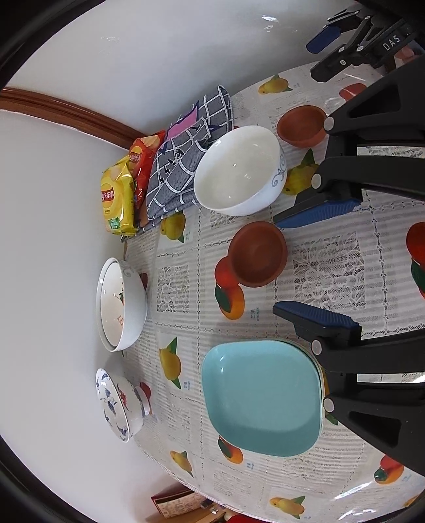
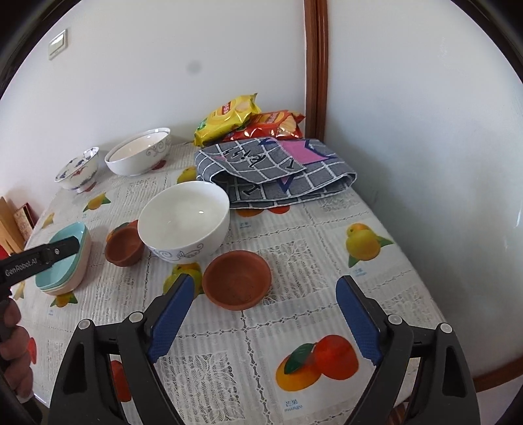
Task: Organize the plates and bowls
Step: 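Move the right gripper to one terracotta bowl while the left gripper approaches another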
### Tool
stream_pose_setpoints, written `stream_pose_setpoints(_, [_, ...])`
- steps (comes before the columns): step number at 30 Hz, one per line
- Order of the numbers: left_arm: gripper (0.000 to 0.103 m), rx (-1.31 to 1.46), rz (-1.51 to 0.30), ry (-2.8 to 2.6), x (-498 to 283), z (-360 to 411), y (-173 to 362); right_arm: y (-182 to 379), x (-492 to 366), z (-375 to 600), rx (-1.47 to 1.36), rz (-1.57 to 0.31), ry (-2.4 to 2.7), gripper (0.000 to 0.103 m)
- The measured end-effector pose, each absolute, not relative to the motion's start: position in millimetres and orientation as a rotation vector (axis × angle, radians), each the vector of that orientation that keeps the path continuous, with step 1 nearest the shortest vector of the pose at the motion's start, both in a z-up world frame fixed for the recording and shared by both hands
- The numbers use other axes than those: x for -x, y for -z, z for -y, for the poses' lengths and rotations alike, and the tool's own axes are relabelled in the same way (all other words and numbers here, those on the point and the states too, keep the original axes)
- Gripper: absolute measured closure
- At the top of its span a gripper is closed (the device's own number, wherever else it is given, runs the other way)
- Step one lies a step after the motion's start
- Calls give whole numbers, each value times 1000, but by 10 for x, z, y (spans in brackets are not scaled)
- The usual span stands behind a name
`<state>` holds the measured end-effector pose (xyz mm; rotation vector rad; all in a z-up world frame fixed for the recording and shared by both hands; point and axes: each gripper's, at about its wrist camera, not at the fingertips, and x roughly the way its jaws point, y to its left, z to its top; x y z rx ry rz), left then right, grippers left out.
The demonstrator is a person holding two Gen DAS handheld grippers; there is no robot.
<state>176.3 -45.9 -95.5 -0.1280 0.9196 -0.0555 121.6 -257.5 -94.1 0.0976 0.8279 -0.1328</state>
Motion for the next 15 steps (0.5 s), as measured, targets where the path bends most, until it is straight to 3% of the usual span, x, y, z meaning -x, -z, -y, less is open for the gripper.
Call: stream_pose_setpoints(15, [59, 183, -1055, 64, -2120, 558, 1405, 1371, -1505, 2886, -173, -938, 138, 20])
